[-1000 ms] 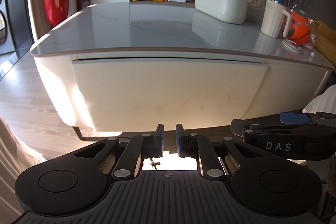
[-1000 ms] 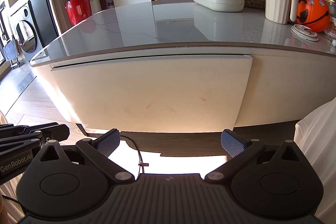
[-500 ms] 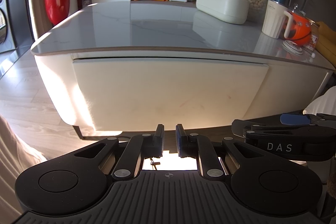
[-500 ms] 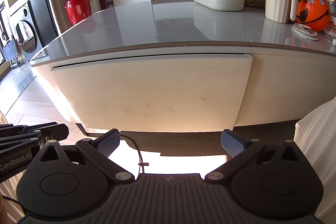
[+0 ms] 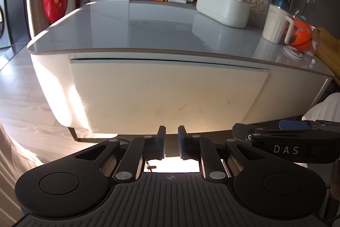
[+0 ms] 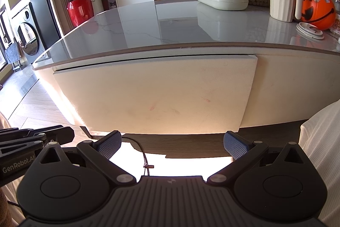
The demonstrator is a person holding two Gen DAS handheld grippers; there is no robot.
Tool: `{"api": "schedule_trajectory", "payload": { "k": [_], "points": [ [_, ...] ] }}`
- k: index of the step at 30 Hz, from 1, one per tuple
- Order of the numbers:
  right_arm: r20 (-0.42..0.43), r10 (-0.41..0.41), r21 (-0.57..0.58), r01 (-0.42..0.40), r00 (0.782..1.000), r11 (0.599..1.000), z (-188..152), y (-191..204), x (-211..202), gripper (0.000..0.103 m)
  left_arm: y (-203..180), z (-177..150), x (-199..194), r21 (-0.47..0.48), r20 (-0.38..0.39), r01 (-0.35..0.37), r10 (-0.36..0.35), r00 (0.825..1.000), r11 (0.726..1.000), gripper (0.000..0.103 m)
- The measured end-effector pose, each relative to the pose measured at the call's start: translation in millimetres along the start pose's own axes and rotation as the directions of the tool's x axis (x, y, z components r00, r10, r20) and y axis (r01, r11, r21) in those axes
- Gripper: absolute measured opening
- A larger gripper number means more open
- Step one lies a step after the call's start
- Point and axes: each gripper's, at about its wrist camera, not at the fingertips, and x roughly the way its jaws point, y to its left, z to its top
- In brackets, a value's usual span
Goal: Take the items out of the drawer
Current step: 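Move both tools toward the closed drawer under the marble counter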
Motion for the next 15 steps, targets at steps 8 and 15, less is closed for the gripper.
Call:
{"api": "schedule_trajectory", "payload": {
  "k": [8,15],
  "points": [
    [-0.062,0.039,0.077,-0.035,0.997,0.996,9,-10,10,0.103,18,10,10,-0.027,0.020,0.085,-0.084,0.996,0.996,0.016],
    [-0.091,0.078,0.037,-0.075,0.993,0.997,21,-4,27,0.103,38,19,31,-0.131,-0.012,0.241,-0.245,0.969,0.962,0.016]
  ]
}}
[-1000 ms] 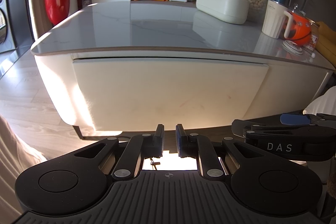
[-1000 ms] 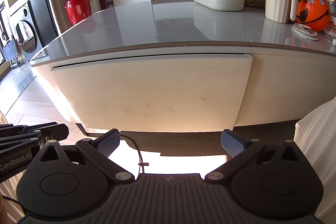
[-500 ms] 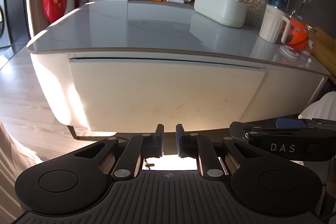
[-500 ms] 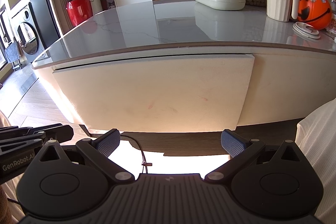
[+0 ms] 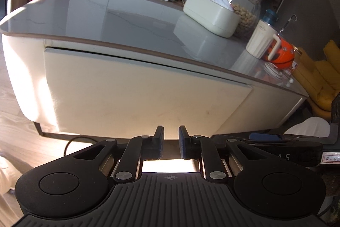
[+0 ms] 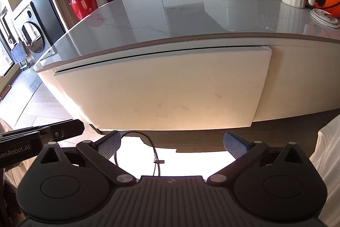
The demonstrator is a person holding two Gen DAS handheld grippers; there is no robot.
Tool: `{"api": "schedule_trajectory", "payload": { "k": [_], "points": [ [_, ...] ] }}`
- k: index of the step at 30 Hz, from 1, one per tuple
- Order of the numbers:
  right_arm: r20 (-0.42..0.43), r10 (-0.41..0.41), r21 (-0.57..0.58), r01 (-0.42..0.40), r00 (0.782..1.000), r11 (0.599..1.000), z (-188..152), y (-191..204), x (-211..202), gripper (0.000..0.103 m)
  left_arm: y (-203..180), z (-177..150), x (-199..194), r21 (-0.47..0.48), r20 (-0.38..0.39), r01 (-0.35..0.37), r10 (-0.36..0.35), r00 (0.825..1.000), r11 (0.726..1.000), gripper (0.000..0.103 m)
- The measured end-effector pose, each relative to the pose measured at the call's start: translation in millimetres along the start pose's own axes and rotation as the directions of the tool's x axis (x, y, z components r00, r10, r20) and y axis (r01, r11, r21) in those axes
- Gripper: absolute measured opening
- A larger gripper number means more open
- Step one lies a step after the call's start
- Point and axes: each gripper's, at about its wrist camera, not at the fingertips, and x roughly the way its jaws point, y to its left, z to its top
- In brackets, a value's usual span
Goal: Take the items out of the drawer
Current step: 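Move both tools toward the closed drawer under the marble counter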
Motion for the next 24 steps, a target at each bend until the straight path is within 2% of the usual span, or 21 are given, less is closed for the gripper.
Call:
{"api": "schedule_trajectory", "payload": {
  "k": [2,4,7,9,11,13,16,18,20,22,24],
  "points": [
    [-0.011,0.012,-0.015,-0.012,1.000,1.000,5,1,6,0.103,7,3,5,-0.033,-0.008,-0.002,0.002,1.000,0.999,0.016],
    [-0.017,0.007,-0.021,-0.007,1.000,1.000,11,0,13,0.103,10,9,12,-0.030,-0.019,-0.055,0.054,0.998,0.998,0.016],
    [-0.033,-0.003,-0.027,0.002,0.999,1.000,23,-5,21,0.103,16,25,16,0.037,-0.018,-0.133,0.134,0.991,0.990,0.017],
    [-0.025,-0.029,-0.050,0.028,0.999,0.998,35,-11,24,0.103,27,45,14,0.107,0.010,-0.177,0.177,0.984,0.978,0.017],
    [-0.007,-0.066,-0.101,0.065,0.998,0.993,49,-19,26,0.103,43,69,12,0.172,0.038,-0.219,0.215,0.976,0.961,0.017],
    [0.012,-0.106,-0.167,0.106,0.994,0.980,63,-30,30,0.103,63,89,11,0.186,0.029,-0.245,0.244,0.969,0.952,0.017],
    [0.020,-0.142,-0.159,0.144,0.990,0.977,77,-57,38,0.103,103,101,4,0.066,0.045,-0.271,0.268,0.962,0.960,0.016],
    [0.017,-0.153,-0.066,0.153,0.988,0.986,81,-78,44,0.103,124,97,0,-0.040,0.063,-0.286,0.288,0.956,0.957,0.016],
    [0.004,-0.147,0.034,0.147,0.989,0.989,82,-94,47,0.103,141,97,-3,-0.123,0.048,-0.290,0.298,0.953,0.949,0.016],
    [0.013,-0.134,0.075,0.133,0.991,0.988,87,-99,47,0.103,149,97,-7,-0.170,0.061,-0.273,0.286,0.956,0.947,0.016],
    [0.032,-0.139,0.060,0.137,0.990,0.989,92,-95,48,0.103,152,97,-8,-0.176,0.061,-0.266,0.280,0.958,0.948,0.017]
  ]
}}
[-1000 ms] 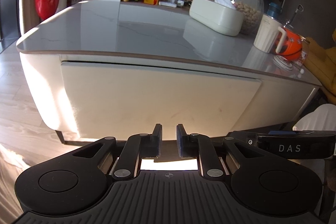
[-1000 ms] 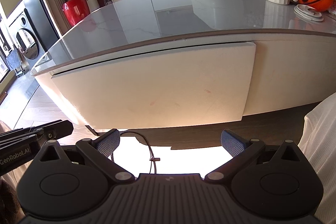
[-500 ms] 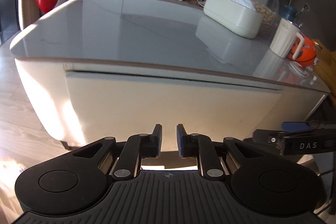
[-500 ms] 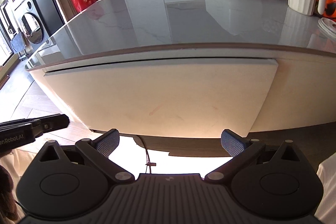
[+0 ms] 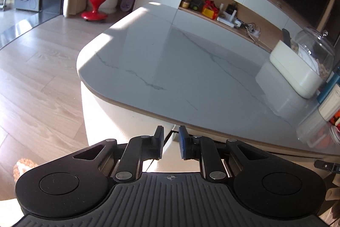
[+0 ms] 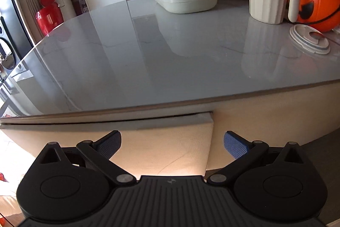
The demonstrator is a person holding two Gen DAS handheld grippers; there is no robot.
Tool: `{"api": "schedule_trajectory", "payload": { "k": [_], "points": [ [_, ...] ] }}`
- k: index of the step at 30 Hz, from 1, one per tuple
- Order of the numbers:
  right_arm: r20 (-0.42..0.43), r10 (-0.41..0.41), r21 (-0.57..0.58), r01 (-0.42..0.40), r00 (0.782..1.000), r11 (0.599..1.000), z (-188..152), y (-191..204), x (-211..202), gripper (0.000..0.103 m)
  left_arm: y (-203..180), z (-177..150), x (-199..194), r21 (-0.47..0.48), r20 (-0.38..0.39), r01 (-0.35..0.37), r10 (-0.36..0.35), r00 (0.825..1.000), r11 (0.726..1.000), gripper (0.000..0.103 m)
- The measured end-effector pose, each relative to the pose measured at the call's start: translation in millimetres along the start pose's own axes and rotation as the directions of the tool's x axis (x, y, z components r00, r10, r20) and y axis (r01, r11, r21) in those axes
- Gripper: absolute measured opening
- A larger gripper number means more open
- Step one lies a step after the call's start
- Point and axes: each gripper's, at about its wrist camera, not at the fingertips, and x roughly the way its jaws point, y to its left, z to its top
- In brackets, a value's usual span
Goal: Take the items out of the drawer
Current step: 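Move both tools toward the closed drawer under the marble counter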
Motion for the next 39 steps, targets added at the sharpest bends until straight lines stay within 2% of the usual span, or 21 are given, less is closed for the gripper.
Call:
{"api": "schedule_trajectory", "payload": {
  "k": [7,13,15,17,23,25,30,37,39],
  "points": [
    [-0.056,0.000,0.014,0.001,0.998,1.000,15,6,19,0.103,-8,4,15,0.021,-0.038,-0.008,0.009,0.999,1.000,0.017],
    [-0.027,-0.024,0.008,0.024,0.999,1.000,16,-1,11,0.103,-9,3,18,0.019,-0.054,-0.007,0.008,0.998,1.000,0.020],
    [-0.039,-0.002,0.041,0.004,0.999,0.999,19,-10,12,0.103,-14,1,20,0.036,-0.062,0.010,-0.008,0.998,0.999,0.025],
    [-0.064,0.011,0.055,-0.007,0.998,0.998,23,-18,16,0.103,-18,-1,21,0.060,-0.066,0.018,-0.014,0.998,0.998,0.035],
    [-0.134,0.089,0.051,-0.083,0.987,0.995,32,-25,31,0.103,-16,-2,22,0.043,-0.063,0.026,-0.023,0.998,0.999,0.036],
    [-0.153,0.149,0.085,-0.137,0.977,0.987,31,-27,34,0.103,-15,-2,22,0.043,-0.063,0.027,-0.024,0.998,0.999,0.036],
    [-0.159,0.140,0.044,-0.135,0.977,0.990,29,-23,32,0.102,-13,-3,21,0.035,-0.063,0.032,-0.030,0.998,0.999,0.036],
    [-0.172,0.103,-0.074,-0.117,0.980,0.990,16,-9,21,0.102,-14,-4,19,0.031,-0.056,0.024,-0.022,0.998,0.999,0.036],
    [-0.172,0.114,-0.065,-0.127,0.978,0.990,15,-10,18,0.102,-16,-4,21,0.037,-0.062,0.017,-0.015,0.998,0.999,0.036]
  ]
}}
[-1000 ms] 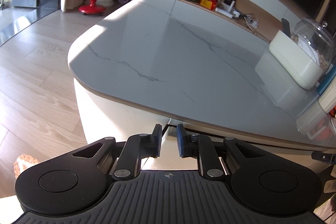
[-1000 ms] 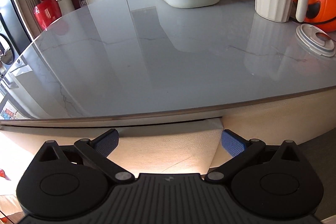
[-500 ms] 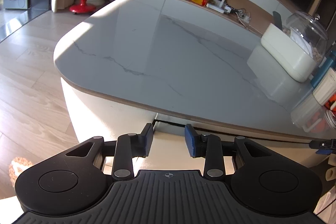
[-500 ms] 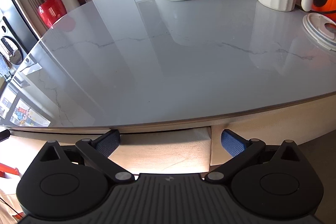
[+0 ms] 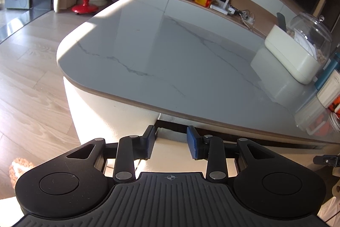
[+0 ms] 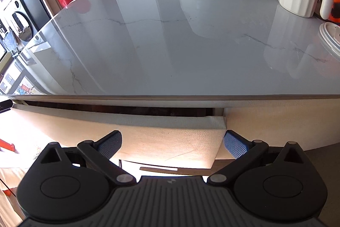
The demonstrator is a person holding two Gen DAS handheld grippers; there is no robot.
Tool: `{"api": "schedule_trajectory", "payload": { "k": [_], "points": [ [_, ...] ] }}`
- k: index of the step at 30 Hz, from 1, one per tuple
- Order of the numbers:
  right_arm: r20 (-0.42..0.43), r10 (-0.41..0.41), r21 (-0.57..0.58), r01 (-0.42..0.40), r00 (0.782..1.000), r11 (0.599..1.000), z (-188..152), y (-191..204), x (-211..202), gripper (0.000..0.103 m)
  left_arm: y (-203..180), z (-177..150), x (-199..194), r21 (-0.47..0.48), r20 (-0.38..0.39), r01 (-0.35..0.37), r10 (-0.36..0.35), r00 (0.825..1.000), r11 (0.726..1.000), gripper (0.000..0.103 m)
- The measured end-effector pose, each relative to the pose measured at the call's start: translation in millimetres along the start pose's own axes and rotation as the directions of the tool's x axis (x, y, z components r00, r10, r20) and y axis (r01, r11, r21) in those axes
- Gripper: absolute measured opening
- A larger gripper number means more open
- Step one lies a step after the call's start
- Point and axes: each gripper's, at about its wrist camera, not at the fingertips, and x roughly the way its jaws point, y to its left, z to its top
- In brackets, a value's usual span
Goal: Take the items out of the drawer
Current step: 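Move both tools toward the closed drawer under the marble counter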
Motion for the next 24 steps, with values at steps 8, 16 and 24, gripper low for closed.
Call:
{"api": "schedule_trajectory", "payload": {
  "k": [8,16,24],
  "points": [
    [0.070,0.035,-0.089,-0.028,0.997,0.996,-10,39,-16,0.091,-10,-2,-4,0.059,-0.013,-0.032,0.033,0.999,0.998,0.036],
    [0.156,-0.054,-0.123,0.073,0.986,0.990,-13,77,-17,0.092,-63,-9,-25,0.243,0.083,-0.043,0.023,0.996,0.969,0.015],
    [0.155,-0.110,-0.102,0.126,0.982,0.987,-6,87,-6,0.092,-109,-18,8,0.277,0.012,-0.021,0.019,1.000,0.961,0.015]
  ]
}}
